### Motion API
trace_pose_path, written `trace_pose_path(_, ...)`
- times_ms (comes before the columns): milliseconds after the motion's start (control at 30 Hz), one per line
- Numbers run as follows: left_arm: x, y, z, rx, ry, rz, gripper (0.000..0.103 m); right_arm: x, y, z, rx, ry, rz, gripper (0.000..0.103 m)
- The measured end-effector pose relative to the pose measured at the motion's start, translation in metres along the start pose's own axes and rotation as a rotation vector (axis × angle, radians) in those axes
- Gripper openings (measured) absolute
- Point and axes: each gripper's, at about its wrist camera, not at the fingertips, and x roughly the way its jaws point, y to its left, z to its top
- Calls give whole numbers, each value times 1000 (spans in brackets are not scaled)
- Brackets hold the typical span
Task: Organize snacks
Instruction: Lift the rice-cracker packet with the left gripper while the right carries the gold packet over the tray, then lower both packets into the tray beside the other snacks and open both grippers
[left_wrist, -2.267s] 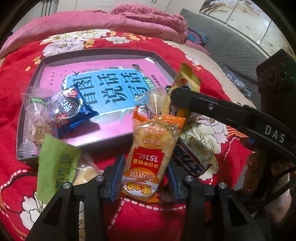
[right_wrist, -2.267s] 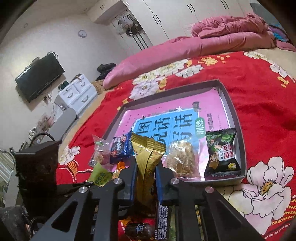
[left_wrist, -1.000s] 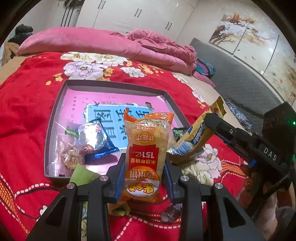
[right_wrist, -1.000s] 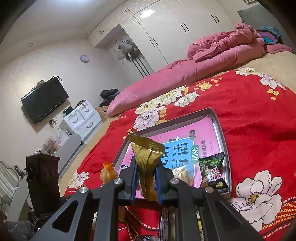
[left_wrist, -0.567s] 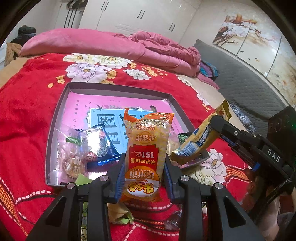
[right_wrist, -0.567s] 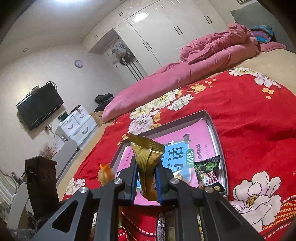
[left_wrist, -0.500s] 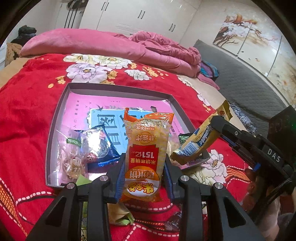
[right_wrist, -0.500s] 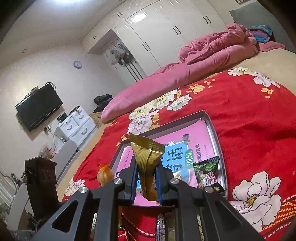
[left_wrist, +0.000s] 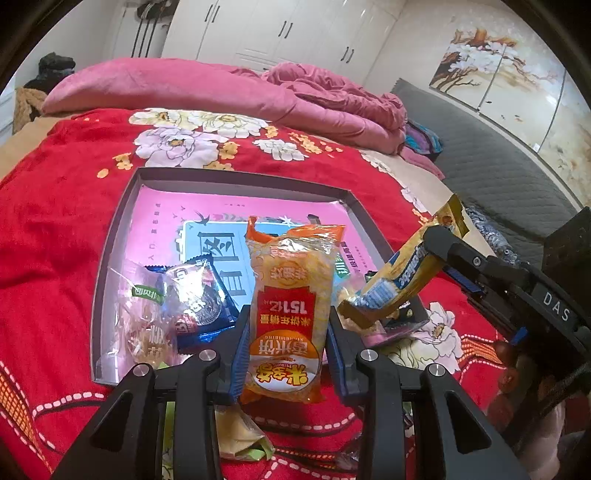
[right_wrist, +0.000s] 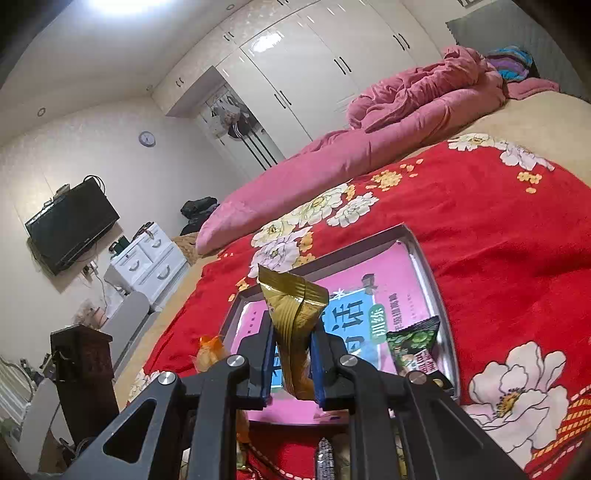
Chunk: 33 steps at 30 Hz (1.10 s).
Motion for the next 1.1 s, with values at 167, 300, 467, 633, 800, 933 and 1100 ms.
trace_pose_path(167, 5, 3, 2, -8, 8, 7, 37, 12, 0, -4, 8, 40, 0, 18)
trace_pose_path(300, 9, 4, 3, -3, 14, 14, 38, 18, 1, -7, 9, 61, -6, 18)
trace_pose_path(467, 15, 2, 5, 17, 18, 23, 38, 21, 0, -10, 9, 73, -17, 18)
trace_pose_path(633, 20, -1, 7, 29, 17, 27, 38, 20, -5, -10, 15, 74, -30, 18)
trace_pose_path(800, 27, -3, 9, 32, 19, 27, 38, 20, -9, -10, 28, 75, -38, 18)
trace_pose_path(933, 35, -3, 11, 35, 25, 26, 38, 24, -11, -11, 28, 88, -45, 18)
trace_pose_path(1100, 43, -2, 14, 43, 36, 30, 38, 27, -13, -12, 28, 98, -64, 18)
